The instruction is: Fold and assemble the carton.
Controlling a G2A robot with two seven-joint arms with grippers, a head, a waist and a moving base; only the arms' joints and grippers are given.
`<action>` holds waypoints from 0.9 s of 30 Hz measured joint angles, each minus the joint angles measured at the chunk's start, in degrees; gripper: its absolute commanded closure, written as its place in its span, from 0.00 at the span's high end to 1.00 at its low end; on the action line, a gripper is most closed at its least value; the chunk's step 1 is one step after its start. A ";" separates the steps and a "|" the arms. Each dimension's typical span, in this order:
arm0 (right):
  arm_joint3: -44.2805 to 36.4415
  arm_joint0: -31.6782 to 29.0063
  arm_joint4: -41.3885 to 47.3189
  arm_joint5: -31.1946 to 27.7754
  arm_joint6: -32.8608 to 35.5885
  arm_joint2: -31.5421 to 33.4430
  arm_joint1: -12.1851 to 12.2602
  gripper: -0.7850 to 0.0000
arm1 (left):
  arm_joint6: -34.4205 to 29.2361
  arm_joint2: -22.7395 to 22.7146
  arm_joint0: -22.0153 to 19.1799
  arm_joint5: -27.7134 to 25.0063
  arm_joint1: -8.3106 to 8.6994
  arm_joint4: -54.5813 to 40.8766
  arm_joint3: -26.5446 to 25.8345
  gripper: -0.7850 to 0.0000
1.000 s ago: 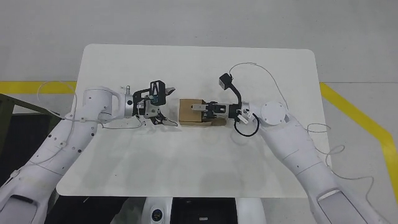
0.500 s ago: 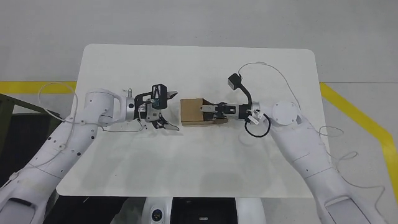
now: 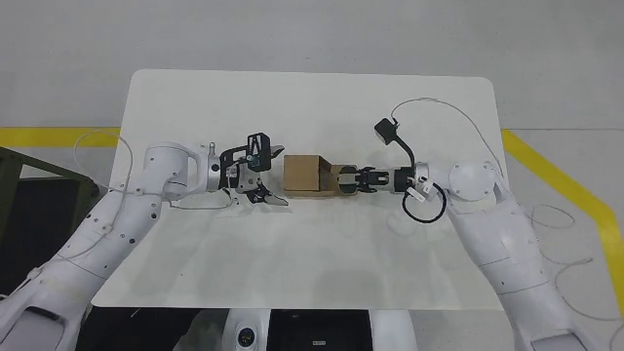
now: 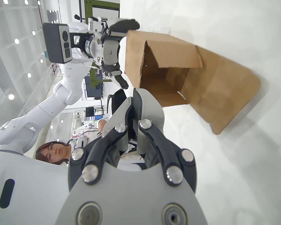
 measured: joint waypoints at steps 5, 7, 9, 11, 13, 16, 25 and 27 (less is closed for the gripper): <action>-2.02 -2.84 -1.57 2.24 0.22 0.11 0.60 0.00 | -0.23 0.49 -0.14 1.81 -0.77 -0.85 0.93 1.00; -2.64 -3.63 -2.70 3.11 0.45 0.04 0.85 0.00 | -0.42 0.69 -0.25 2.26 -1.07 -1.08 1.35 1.00; -2.84 -4.13 -3.72 3.67 0.11 0.10 1.06 0.00 | -0.57 0.83 -0.38 2.58 -1.36 -1.35 1.80 1.00; -1.73 -4.17 -4.07 3.18 -0.71 0.11 1.14 0.00 | -0.66 0.93 -0.51 2.72 -1.60 -1.65 2.14 1.00; -0.04 -3.70 -4.51 1.81 -2.18 -0.35 1.06 0.00 | -0.77 1.05 -0.68 2.60 -1.86 -1.98 2.41 1.00; 2.38 -2.90 -2.77 -0.92 -4.48 -1.58 0.61 0.00 | -0.70 1.26 -0.87 1.72 -2.18 -2.04 2.48 1.00; 9.06 0.99 0.99 -5.31 -5.89 -6.71 -0.91 0.00 | 1.06 1.03 -0.58 -0.77 -2.62 -0.15 2.74 1.00; 10.36 1.91 1.60 -6.16 -6.13 -7.61 -1.23 0.00 | 1.28 0.97 -0.45 -0.85 -2.73 0.24 2.84 1.00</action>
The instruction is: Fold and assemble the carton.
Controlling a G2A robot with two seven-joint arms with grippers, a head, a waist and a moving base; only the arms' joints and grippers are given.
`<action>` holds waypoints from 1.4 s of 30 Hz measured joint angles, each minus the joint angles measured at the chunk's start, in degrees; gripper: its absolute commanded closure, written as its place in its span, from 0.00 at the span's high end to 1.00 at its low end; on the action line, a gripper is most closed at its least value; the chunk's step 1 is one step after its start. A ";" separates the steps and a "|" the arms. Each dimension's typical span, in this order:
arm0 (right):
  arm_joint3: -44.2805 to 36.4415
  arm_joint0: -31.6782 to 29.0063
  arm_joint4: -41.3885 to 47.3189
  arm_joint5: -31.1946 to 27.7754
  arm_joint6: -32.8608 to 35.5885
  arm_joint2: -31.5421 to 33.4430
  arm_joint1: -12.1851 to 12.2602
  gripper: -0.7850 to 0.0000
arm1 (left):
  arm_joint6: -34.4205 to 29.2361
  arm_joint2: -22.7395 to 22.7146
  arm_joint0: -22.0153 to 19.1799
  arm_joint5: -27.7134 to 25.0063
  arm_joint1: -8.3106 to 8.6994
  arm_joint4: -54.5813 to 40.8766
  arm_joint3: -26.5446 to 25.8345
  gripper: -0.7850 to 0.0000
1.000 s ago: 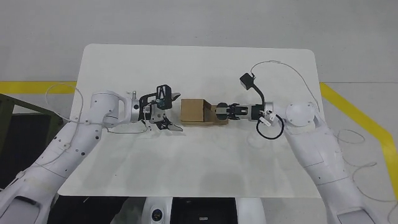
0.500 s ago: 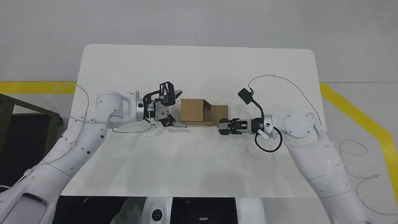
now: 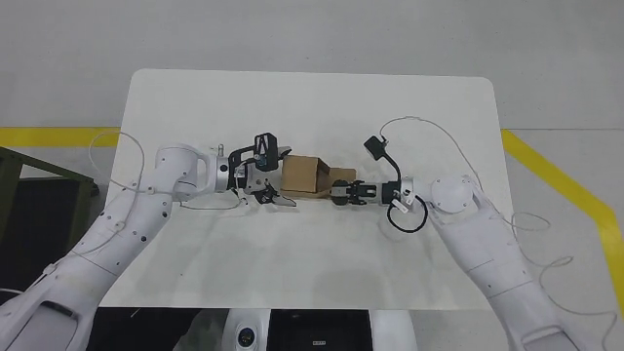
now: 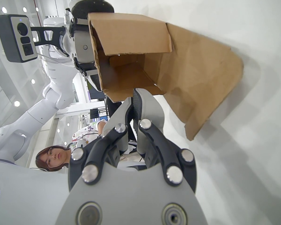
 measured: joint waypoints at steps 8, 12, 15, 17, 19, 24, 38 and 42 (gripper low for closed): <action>4.83 3.55 3.11 -3.47 -0.28 -3.64 -1.50 0.00 | 0.63 -0.16 0.24 -0.96 -0.42 0.87 0.55 1.00; 6.69 5.32 4.38 -4.40 -0.49 -5.66 -2.38 0.00 | 0.92 -0.36 0.40 -1.33 -0.59 1.46 0.53 1.00; 8.86 6.72 5.01 -5.24 -0.48 -7.14 -3.07 0.00 | 0.95 -0.55 0.55 -1.64 -0.66 1.83 0.65 1.00; 10.29 7.69 5.51 -5.93 -0.38 -7.93 -3.50 0.00 | 0.87 -0.68 0.66 -1.67 -0.67 2.10 0.69 1.00; 11.81 8.80 5.93 -6.72 -0.30 -8.71 -3.96 0.00 | 0.77 -0.87 0.76 -1.67 -0.66 2.30 0.72 1.00; 14.45 10.58 6.77 -8.30 0.25 -10.36 -4.91 0.00 | 0.64 -1.24 1.01 -1.66 -0.64 2.38 0.52 1.00; 11.56 8.43 3.66 -7.04 3.93 -4.85 -2.11 0.00 | -0.05 -1.83 1.42 -1.66 -0.68 2.18 0.22 1.00; 10.34 7.59 2.13 -6.45 1.39 -3.49 -1.56 0.00 | -0.25 -1.88 1.47 -1.66 -0.70 2.18 0.09 1.00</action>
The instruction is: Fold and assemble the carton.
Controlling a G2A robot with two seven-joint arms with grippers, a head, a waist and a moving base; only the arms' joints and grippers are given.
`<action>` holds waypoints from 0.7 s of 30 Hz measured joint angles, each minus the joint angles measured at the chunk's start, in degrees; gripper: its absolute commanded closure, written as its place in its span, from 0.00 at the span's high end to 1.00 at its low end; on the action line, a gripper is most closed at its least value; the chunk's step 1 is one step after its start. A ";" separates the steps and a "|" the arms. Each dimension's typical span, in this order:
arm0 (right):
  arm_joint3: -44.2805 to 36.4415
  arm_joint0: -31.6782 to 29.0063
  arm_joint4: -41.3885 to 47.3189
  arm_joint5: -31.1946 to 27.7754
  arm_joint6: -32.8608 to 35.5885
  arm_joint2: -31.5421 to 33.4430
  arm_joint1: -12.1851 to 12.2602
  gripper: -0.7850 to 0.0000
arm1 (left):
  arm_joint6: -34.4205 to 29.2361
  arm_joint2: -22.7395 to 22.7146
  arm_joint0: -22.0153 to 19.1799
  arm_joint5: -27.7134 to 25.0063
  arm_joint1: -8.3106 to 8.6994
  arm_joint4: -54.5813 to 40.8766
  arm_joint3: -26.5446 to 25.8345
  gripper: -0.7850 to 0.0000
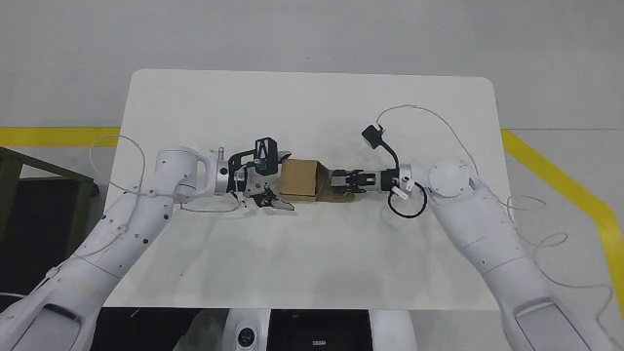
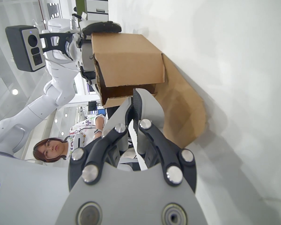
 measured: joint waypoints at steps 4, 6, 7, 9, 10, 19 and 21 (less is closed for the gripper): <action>0.58 0.74 -0.84 -0.14 -2.62 -0.85 -0.42 0.00 | -0.12 -0.05 0.03 0.00 0.00 0.04 -0.08 1.00; 1.39 1.46 -0.98 -0.27 -3.65 -2.04 -0.94 0.00 | -0.15 -0.07 0.05 0.00 0.00 0.03 -0.11 1.00; 1.70 1.76 -0.93 -0.38 -4.02 -2.66 -1.22 0.00 | -0.15 -0.09 0.05 0.00 0.00 0.02 -0.09 1.00; 2.32 2.40 -0.33 -0.72 -4.44 -4.21 -1.93 0.00 | -0.17 -0.14 0.03 0.00 0.01 -0.01 -0.06 1.00; 2.51 2.62 0.09 -0.91 -4.48 -4.87 -2.25 0.00 | -0.17 -0.15 0.02 0.00 0.02 -0.02 -0.04 1.00; 5.48 4.48 2.39 -2.66 -5.50 -9.90 -4.92 0.00 | -0.18 -0.07 0.00 0.00 0.08 0.20 0.01 1.00; 6.24 4.86 2.95 -3.14 -5.55 -10.77 -5.49 0.00 | -0.23 -0.06 -0.03 0.00 0.10 0.20 0.01 1.00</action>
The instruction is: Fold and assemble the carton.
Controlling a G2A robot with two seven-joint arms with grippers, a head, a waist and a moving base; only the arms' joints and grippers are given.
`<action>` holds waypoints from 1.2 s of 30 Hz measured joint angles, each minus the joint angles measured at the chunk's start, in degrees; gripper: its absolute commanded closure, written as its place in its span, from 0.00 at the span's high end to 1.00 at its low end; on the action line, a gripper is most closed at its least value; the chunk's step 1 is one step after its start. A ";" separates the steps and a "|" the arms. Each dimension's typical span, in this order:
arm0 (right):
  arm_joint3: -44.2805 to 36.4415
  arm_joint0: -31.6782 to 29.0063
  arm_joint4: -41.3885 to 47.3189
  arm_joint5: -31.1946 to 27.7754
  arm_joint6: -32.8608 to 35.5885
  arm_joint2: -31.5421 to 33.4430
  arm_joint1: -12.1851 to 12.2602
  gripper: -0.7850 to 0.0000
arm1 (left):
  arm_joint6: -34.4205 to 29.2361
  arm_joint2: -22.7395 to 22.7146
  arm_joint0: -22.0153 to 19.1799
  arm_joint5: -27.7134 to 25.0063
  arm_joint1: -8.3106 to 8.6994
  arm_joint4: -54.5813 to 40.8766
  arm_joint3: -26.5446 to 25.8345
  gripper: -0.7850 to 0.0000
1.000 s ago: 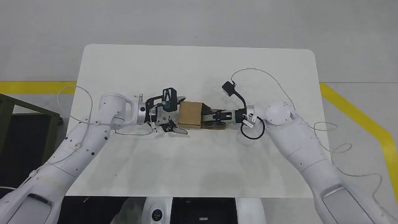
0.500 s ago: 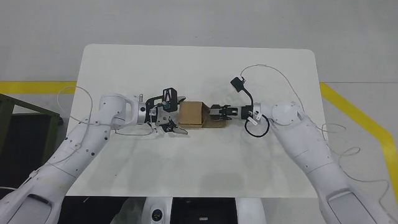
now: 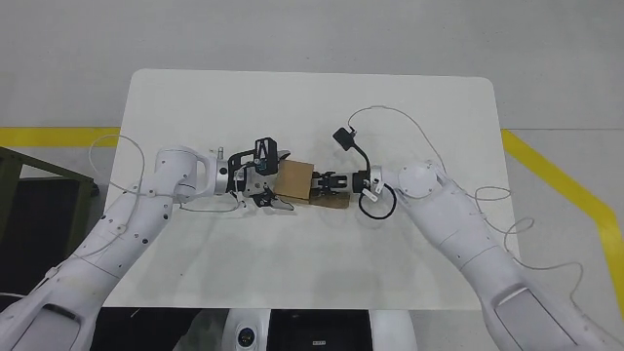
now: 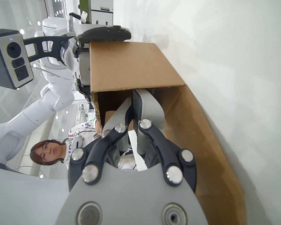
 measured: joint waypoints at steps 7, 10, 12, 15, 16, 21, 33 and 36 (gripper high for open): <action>2.67 1.02 1.49 -1.81 0.03 -2.07 -1.57 0.00 | 0.11 0.09 -0.06 0.00 0.07 0.22 -0.03 1.00; 3.57 1.33 1.82 -2.65 0.41 -2.18 -1.84 0.00 | 0.10 0.14 -0.09 0.00 0.10 0.15 0.00 1.00; 4.00 1.45 1.81 -3.15 0.65 -2.06 -1.89 0.00 | 0.14 0.19 -0.09 0.00 0.12 0.08 0.01 1.00; 4.08 1.44 1.63 -3.73 1.22 -1.67 -1.78 0.00 | 0.21 0.30 -0.04 0.00 0.14 0.07 -0.03 1.00; 3.99 1.45 1.41 -3.87 1.48 -1.43 -1.66 0.00 | 0.23 0.32 -0.04 0.00 0.15 0.10 -0.04 1.00; 1.81 0.92 -1.34 -3.50 2.67 1.20 -0.11 0.00 | 0.35 0.21 -0.09 0.00 0.18 0.02 0.17 1.00; -11.47 -6.14 -7.69 1.65 3.07 11.24 5.01 0.00 | 0.18 -0.32 0.04 0.00 0.15 -0.07 0.19 1.00; -16.97 -6.08 -7.36 5.73 6.35 15.68 6.57 0.00 | 0.00 -0.52 0.12 0.00 0.08 -0.18 0.20 1.00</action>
